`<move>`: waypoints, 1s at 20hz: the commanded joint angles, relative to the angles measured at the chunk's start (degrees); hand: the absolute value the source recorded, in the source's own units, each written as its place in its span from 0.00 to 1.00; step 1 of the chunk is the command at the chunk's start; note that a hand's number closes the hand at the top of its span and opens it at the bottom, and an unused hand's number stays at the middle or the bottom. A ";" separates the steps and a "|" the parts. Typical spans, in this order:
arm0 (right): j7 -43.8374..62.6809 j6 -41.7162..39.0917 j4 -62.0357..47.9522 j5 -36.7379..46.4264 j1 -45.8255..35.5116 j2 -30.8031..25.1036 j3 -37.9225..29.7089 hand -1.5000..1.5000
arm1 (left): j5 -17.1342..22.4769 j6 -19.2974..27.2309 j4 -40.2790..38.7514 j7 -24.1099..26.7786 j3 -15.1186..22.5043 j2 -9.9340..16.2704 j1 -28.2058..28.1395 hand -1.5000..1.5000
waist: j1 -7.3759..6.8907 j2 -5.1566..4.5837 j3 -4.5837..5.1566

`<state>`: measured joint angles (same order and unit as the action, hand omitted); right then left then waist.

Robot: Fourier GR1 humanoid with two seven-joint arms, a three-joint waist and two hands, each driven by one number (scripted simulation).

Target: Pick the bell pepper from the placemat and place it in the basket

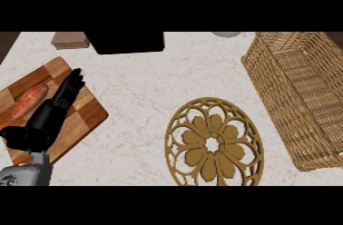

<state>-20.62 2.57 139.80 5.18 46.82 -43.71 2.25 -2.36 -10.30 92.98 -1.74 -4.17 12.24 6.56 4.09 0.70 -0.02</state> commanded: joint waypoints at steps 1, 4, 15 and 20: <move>0.77 -1.23 6.31 -9.73 4.51 -0.89 -15.31 1.00 | 1.16 -1.51 -0.47 -0.78 -0.44 0.81 1.06 0.50 | -0.80 -0.18 0.08; 4.62 -4.92 6.13 -18.59 4.16 -1.49 -25.78 1.00 | -0.56 -1.22 0.47 2.36 0.70 0.31 -1.38 0.50 | -2.00 -0.34 0.14; 25.90 -3.77 -4.17 -32.28 -18.10 -3.89 -35.50 1.00 | -0.65 -1.67 -5.30 2.32 1.54 -1.26 4.69 0.50 | -4.06 -0.90 0.14; 35.33 2.07 -13.75 -32.63 -32.06 -9.08 -33.55 1.00 | -0.13 -2.13 -1.06 -0.61 2.14 -1.46 3.04 0.50 | -5.18 -0.90 0.08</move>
<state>7.63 1.74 129.87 -24.26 23.01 -50.02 -31.06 -3.10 -11.85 91.74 -1.68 -1.78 10.78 9.83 -0.82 -0.20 0.08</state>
